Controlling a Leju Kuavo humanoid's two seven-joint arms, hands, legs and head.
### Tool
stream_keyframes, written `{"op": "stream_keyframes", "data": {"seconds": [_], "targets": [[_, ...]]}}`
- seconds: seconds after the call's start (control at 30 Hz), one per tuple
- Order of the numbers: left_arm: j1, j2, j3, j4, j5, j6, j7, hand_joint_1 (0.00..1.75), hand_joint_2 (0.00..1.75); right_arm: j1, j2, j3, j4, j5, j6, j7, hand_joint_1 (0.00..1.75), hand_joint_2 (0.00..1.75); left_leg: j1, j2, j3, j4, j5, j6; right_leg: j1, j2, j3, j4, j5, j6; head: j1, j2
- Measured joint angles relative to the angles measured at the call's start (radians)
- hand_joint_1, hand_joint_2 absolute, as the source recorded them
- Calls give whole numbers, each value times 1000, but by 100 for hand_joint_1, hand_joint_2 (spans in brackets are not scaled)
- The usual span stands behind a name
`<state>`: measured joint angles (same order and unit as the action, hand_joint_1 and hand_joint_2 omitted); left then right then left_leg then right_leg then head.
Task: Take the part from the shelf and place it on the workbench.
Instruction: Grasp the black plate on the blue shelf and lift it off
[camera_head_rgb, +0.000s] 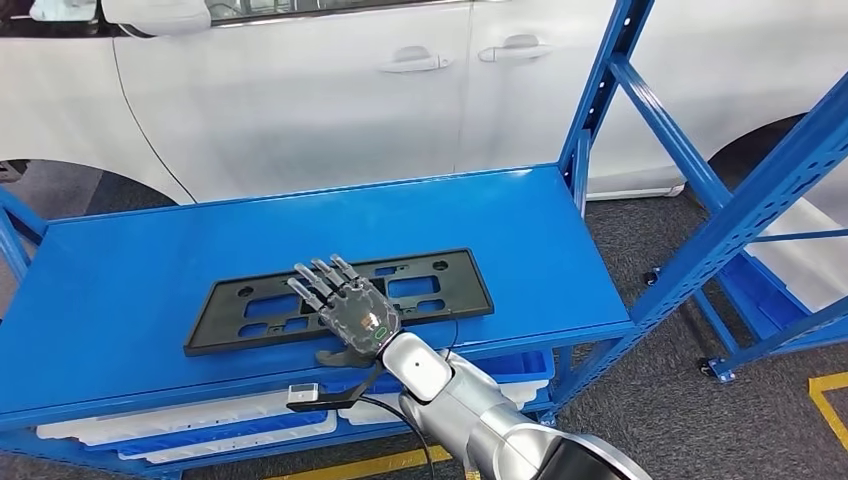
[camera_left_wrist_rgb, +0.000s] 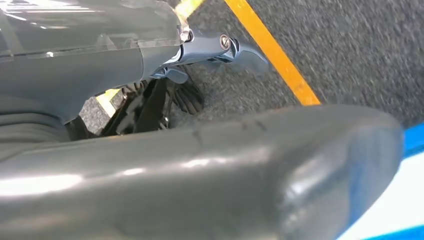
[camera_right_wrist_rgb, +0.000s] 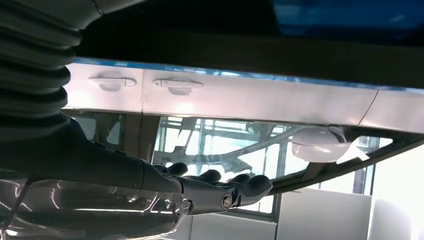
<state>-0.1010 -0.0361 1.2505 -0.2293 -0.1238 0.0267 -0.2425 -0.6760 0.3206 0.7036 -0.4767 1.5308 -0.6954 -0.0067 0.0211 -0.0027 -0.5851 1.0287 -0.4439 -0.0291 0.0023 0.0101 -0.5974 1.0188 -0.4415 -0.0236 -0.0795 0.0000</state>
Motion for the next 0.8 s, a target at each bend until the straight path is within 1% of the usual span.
{"op": "stream_keyframes", "data": {"seconds": [0.07,0.1,0.13,0.17,0.2,0.27,0.3,0.33,0.37,0.4,0.43,0.47,0.5,0.53,0.57,0.63,0.67,0.7,0.77,0.8], "targets": [[0,0,0,0,-1,0,0,0,0,0,-1,2,1,1,0,2,0,175,-3,-2,2,-10,-1,15,2,0,-2,2,0,9,0,0],[0,0,0,0,-1,0,0,0,0,0,-1,3,2,3,0,4,0,175,-2,-2,2,-12,1,21,2,0,-2,2,-1,14,0,0],[0,-1,0,0,-1,0,0,0,0,-1,-1,4,2,6,0,6,0,175,-1,-2,4,-14,2,27,1,-1,-5,10,-9,20,0,0],[0,-1,0,0,-1,0,0,0,0,-2,-1,4,3,11,0,10,0,175,1,-1,5,-17,4,33,0,-1,-15,36,-26,25,0,0],[-1,-1,0,0,0,1,0,0,0,-2,-2,4,4,16,0,14,0,175,2,0,6,-18,5,38,-2,-3,-36,82,-53,29,0,0],[-1,-1,0,0,0,0,0,0,0,-1,-4,6,6,25,0,23,0,175,1,1,5,-18,4,43,-5,-4,-99,212,-114,35,0,0],[-1,-1,0,0,0,0,0,0,0,0,-6,7,8,29,0,28,0,175,1,1,5,-18,4,44,-7,-4,-125,265,-130,37,0,0],[-1,-1,0,0,0,0,0,0,0,0,-9,10,10,32,0,33,0,175,1,1,5,-17,4,44,-8,-4,-137,286,-127,37,0,0],[0,-1,0,0,0,0,0,0,0,0,-10,14,12,34,0,39,0,175,1,0,7,-17,3,43,-9,-5,-130,269,-107,36,0,0],[-1,-1,0,0,0,0,-1,0,0,-1,-11,19,14,35,0,47,0,175,0,0,8,-17,3,42,-8,-5,-104,213,-73,32,0,0],[-1,-1,0,0,0,0,-2,0,0,-4,-12,26,14,35,0,55,0,175,0,-1,10,-17,1,40,-7,-4,-68,140,-39,26,0,0],[-1,-1,0,0,0,0,-2,0,0,-7,-13,35,15,35,0,64,0,175,-2,-1,11,-16,0,37,-5,-5,-35,73,-14,21,0,0],[-1,-2,0,0,0,0,-3,0,0,-11,-13,44,16,36,0,74,0,175,-4,-1,11,-16,-2,32,-2,-5,-14,27,-1,16,0,0],[-2,-2,0,0,0,-1,-4,0,0,-14,-14,55,19,36,0,86,0,175,-5,-1,11,-16,-3,27,1,-4,-4,5,1,13,0,0],[-2,-2,0,0,0,-1,-4,0,0,-17,-15,67,22,36,0,101,9,175,-6,-1,11,-17,-3,21,4,-4,-3,1,-1,11,0,0],[-2,-1,0,0,0,-1,-5,0,0,-24,-17,100,30,36,3,131,96,175,-4,0,11,-15,-7,9,0,-4,0,-7,4,1,0,0],[-2,-1,0,0,0,-1,-6,0,0,-30,-17,119,35,36,11,145,139,175,-3,0,4,1,-20,5,-3,-5,3,-12,6,-5,0,0],[-3,0,0,0,0,-1,-6,0,0,-39,-16,140,42,36,24,157,174,175,-2,0,-12,39,-43,1,-5,-6,6,-18,9,-9,0,0],[-3,1,0,0,0,-2,-8,0,0,-56,-12,181,57,36,60,177,175,175,0,0,-72,164,-103,-5,-4,-7,8,-19,9,-15,0,0],[-2,2,0,0,0,-2,-8,0,0,-62,-10,197,65,36,77,182,175,175,1,0,-102,223,-123,-7,-3,-7,8,-18,8,-16,0,0]]}}
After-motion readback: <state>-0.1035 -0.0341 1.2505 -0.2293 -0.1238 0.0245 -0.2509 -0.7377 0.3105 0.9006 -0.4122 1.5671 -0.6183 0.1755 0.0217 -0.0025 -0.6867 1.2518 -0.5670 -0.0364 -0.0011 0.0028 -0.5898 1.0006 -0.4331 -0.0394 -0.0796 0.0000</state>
